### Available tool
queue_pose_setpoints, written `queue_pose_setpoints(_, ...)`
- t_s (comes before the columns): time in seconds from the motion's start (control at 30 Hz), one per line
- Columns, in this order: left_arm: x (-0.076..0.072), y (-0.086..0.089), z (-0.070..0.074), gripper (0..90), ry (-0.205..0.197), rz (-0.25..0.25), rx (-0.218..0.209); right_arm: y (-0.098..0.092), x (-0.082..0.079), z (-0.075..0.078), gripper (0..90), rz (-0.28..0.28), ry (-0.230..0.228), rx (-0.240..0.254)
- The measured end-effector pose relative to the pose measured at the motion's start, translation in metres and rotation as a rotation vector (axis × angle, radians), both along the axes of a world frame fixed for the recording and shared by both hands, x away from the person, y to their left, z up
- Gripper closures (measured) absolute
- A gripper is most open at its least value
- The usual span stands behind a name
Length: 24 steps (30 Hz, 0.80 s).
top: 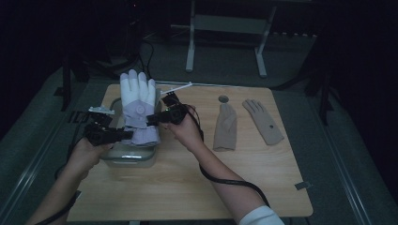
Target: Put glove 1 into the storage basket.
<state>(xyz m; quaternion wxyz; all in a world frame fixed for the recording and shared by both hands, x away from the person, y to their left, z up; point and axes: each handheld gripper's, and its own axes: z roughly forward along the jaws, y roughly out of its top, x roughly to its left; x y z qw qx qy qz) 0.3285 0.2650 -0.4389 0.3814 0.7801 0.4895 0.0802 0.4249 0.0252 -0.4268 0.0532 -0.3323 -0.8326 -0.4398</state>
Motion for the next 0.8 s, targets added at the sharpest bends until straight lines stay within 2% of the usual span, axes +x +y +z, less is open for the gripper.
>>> queue_pose_setpoints(0.13,0.003,0.013,-0.007,72.9,0.026,0.027,0.021,0.020,0.003,-0.007,70.2,0.005,0.001,-0.023)
queue_pose_setpoints(0.27,0.006,0.023,-0.020,73.0,0.070,0.061,0.019,0.038,0.006,-0.019,70.3,0.005,0.009,-0.055)
queue_pose_setpoints(0.33,0.007,0.026,-0.027,72.9,0.090,0.058,0.026,0.044,0.007,-0.026,70.3,0.007,0.016,-0.069)
queue_pose_setpoints(0.5,0.011,0.028,-0.041,72.8,0.149,0.041,0.040,0.048,0.007,-0.045,70.4,0.006,0.055,-0.086)
queue_pose_setpoints(0.63,0.014,0.025,-0.048,72.7,0.205,0.023,0.078,0.049,0.005,-0.059,70.5,0.002,0.087,-0.114)
queue_pose_setpoints(0.8,0.018,0.020,-0.054,72.7,0.243,0.004,0.111,0.048,0.002,-0.068,70.8,-0.005,0.109,-0.147)
